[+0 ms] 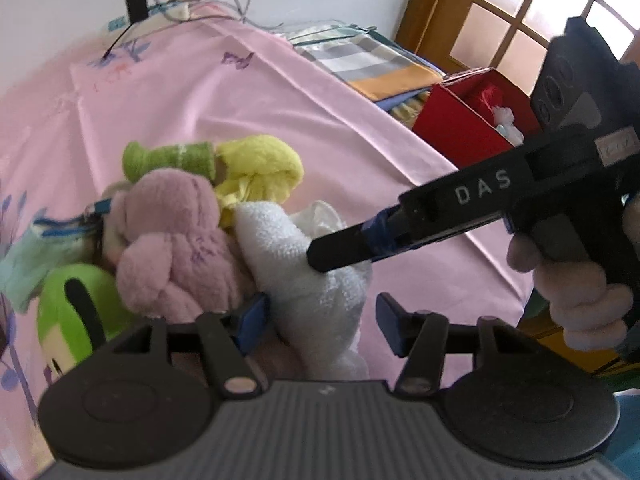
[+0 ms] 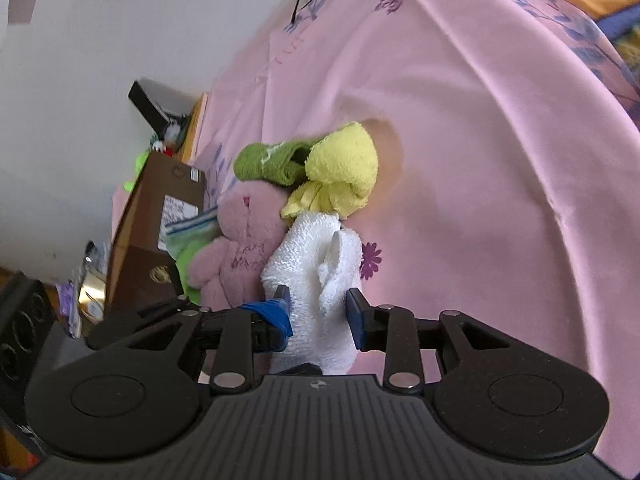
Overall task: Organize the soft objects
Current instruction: 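Grasp the white fluffy toy with the right gripper and lift it, then carry the white fluffy toy into the box and release it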
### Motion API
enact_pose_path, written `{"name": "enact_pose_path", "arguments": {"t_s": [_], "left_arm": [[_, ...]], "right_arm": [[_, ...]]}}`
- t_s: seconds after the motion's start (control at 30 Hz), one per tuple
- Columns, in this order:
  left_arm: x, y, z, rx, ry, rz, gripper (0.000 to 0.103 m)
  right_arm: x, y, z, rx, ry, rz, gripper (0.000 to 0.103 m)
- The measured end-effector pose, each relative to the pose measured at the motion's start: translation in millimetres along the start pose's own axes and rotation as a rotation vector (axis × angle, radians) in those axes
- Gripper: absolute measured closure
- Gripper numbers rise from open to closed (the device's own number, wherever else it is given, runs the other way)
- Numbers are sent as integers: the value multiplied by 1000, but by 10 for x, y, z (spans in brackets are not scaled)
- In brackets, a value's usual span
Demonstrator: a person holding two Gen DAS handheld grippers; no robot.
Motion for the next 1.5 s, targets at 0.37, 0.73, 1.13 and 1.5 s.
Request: {"name": "enact_pose_path", "arguments": {"t_s": [0.37,0.73,1.13,1.5], "left_arm": [[71,11,7,-23,-2,26,47],[-486,91,189,33,-52,191,47],[-2058,18,-500,35,116,490,46],[-3204,-680,-2009,-174,373,541,47]], "right_arm": [[65,5,-48,-35,-2,-19,87],[-430,-132,-381,-182,-35,84,90],[-631,171,-1721,-376,121,292,90],[525,233,-3719,-648,265,225,90]]}}
Point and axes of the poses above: each gripper's, at about its wrist camera, not at the fingertips, and x roughly the way its jaws point, z to its right, y to its top, the point moved 2 cm from there along x, roughly the way its jaws point, and after that the axes turned 13 degrees about -y, right-handed, at the moved point
